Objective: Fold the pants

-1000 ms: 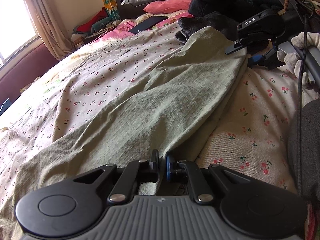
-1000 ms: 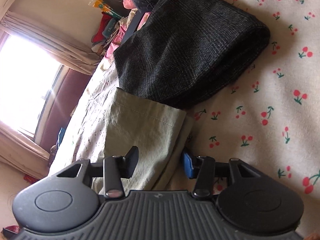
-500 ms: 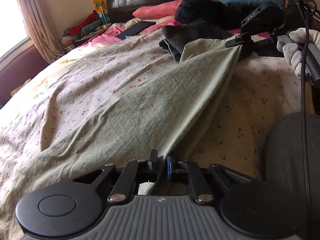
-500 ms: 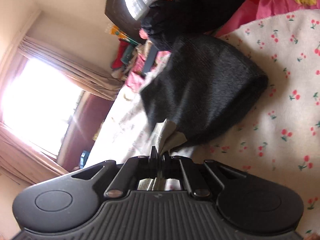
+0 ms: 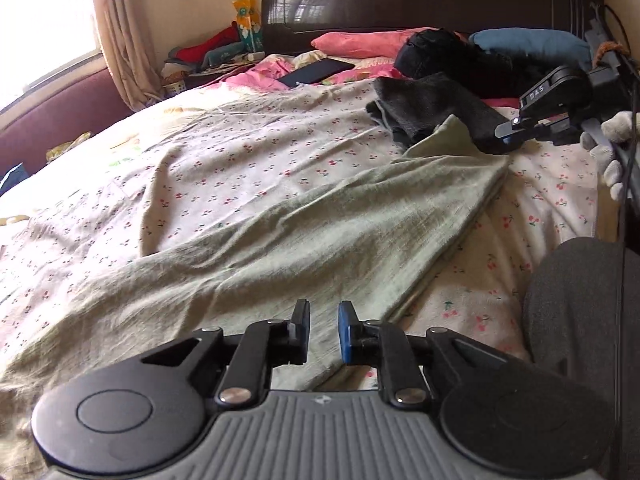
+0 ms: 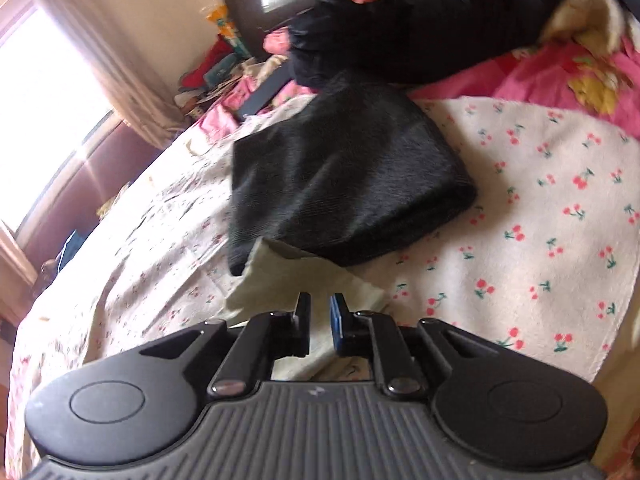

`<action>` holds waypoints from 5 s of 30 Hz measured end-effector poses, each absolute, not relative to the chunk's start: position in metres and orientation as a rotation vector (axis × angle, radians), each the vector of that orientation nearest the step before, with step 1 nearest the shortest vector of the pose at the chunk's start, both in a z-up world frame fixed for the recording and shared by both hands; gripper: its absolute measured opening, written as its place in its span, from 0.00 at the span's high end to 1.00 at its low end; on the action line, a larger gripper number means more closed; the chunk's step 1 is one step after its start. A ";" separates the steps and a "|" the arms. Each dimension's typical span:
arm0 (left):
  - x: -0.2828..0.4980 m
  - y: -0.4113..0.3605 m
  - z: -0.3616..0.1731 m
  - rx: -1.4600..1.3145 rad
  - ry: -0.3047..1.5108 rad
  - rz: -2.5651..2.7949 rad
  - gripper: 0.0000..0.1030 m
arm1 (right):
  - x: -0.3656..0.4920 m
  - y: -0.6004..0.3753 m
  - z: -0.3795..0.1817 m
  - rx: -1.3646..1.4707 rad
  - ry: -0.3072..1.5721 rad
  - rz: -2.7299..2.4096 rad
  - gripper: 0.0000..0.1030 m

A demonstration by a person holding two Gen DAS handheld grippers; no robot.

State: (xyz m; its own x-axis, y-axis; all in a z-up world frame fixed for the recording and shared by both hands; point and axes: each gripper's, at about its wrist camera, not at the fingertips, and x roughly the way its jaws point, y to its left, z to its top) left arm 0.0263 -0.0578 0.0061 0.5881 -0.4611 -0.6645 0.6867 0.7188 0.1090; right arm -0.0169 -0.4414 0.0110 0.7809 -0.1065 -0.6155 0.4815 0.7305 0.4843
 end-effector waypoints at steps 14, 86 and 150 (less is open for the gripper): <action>0.058 0.002 0.000 0.122 0.698 -0.436 0.64 | 0.198 -0.213 0.013 0.406 0.837 0.535 0.74; 0.046 -0.122 -0.027 0.394 0.651 -0.531 0.56 | 0.000 -0.480 -0.094 1.237 0.485 -0.121 0.67; -0.051 0.253 -0.011 -0.143 0.698 -0.031 0.49 | 0.059 0.179 0.004 -0.443 0.568 0.944 0.88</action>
